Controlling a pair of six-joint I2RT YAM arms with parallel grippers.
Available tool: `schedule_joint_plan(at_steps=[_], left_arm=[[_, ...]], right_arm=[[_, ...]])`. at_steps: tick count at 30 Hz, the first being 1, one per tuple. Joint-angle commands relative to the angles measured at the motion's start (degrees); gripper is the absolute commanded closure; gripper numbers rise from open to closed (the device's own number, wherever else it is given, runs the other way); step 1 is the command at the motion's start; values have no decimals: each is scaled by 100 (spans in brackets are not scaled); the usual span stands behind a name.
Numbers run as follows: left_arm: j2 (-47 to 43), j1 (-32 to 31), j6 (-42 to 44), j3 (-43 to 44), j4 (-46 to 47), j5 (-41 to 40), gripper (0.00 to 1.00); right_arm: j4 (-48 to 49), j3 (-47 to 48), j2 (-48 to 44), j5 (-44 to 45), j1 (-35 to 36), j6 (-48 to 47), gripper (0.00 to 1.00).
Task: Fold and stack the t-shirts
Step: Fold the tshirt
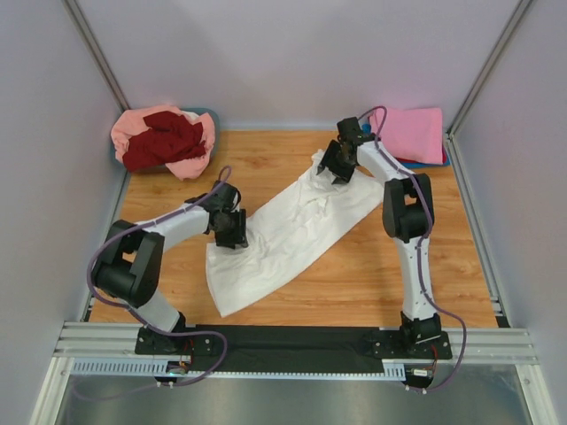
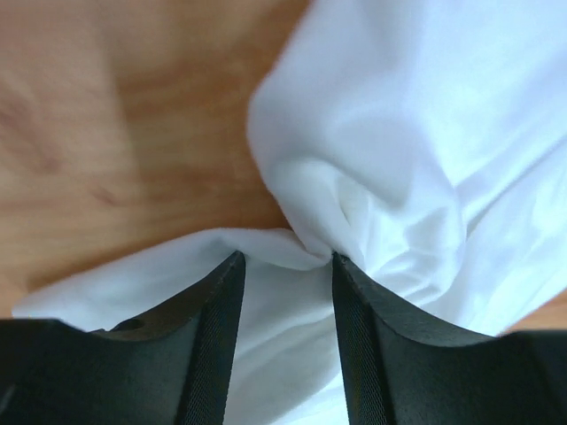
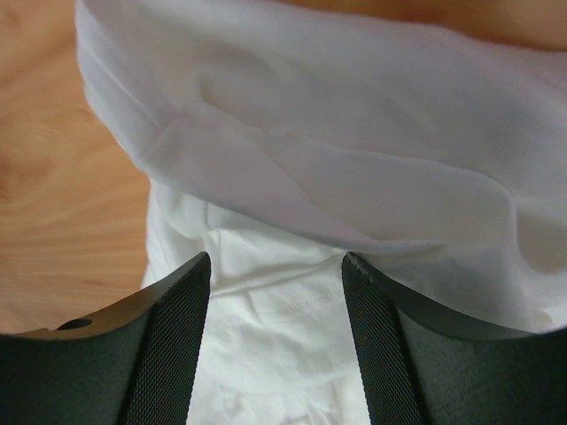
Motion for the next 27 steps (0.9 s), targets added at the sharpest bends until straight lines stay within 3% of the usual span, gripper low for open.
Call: schedule_joint_plan(at_steps=[1, 4, 8, 12, 18, 23, 27], left_arm=[[-417, -427, -816, -808, -151, 669, 48], [-779, -1040, -1510, -1222, 191, 1100, 45], [-1359, -1877, -2223, -1303, 193, 1154, 42], [-1816, -2492, -2647, -1241, -218, 1005, 42], [-2607, -3389, -2920, -635, -1685, 109, 40], [-3205, -3654, -2991, -670, -2030, -865, 41], [-3696, -3689, -2745, -748, -1803, -1315, 50]], right_arm=[[-496, 1683, 1131, -430, 233, -18, 37], [-401, 2968, 1967, -843, 330, 209, 37], [1011, 2786, 2188, -1301, 470, 623, 38], [1533, 3285, 2478, -1380, 611, 694, 38], [2052, 3296, 2523, -1380, 655, 791, 37], [2351, 3147, 2190, -1801, 664, 730, 36], [2246, 2910, 1522, -1917, 655, 231, 31]])
